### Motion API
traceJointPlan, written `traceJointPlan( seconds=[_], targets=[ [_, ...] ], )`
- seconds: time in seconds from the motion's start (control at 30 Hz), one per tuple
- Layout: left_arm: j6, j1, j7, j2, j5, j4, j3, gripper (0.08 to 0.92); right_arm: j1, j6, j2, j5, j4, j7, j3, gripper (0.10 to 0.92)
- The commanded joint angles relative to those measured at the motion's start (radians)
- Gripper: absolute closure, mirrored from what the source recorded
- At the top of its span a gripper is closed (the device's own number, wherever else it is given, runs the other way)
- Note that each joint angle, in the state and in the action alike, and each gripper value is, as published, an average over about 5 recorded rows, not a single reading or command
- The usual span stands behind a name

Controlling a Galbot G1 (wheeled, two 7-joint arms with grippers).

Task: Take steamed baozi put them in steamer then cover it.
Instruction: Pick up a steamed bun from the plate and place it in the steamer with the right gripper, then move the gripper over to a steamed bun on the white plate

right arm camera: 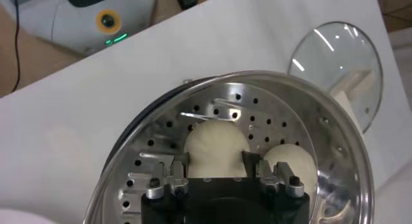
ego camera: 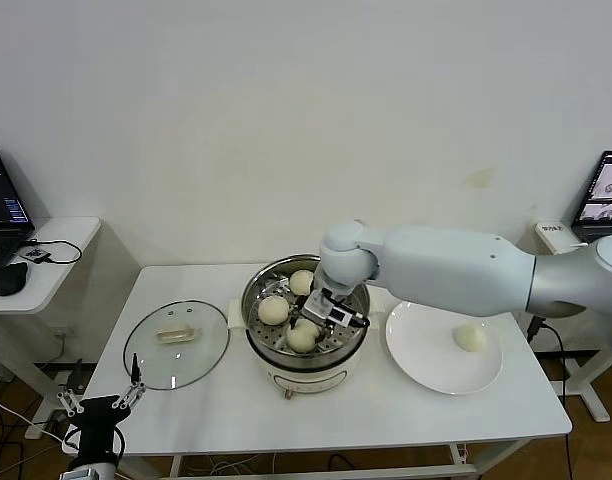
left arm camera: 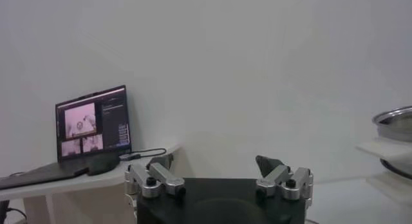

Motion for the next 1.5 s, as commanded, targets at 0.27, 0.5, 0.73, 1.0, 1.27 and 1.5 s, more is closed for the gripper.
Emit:
traceJointPlan(
  seconds=[0.27,0.5,0.73,1.0,1.27,1.5],
  targets=[
    [-0.001,-0.008,0.001,0.011,-0.001,0.006,0.007,0.177,0.081,-0.102,-0.16,0.066,0.035,0.033,0.091,0.206],
    [0.002,-0.012,0.002,0.029,-0.012,0.005,0.007,0.177,0.125,-0.441,-0.331,0.176,0.094,0.011,0.156,0.202],
    [0.006,-0.02,0.005,0.049,-0.023,0.006,0.02,0.177,-0.015,-0.48,-0.592,0.172,0.092,-0.01,0.257,0.203],
    [0.016,-0.026,0.009,0.069,-0.02,0.013,0.037,0.177,-0.447,-0.377,-0.741,-0.011,0.033,-0.071,0.596,0.203],
    [0.02,-0.027,0.01,0.067,-0.011,0.014,0.04,0.177,-0.612,-0.362,-0.725,-0.123,-0.055,-0.064,0.701,0.202],
    [0.021,-0.016,0.01,0.059,-0.007,0.007,0.028,0.177,-0.651,-0.352,-0.629,-0.186,-0.172,-0.044,0.736,0.203]
  ],
)
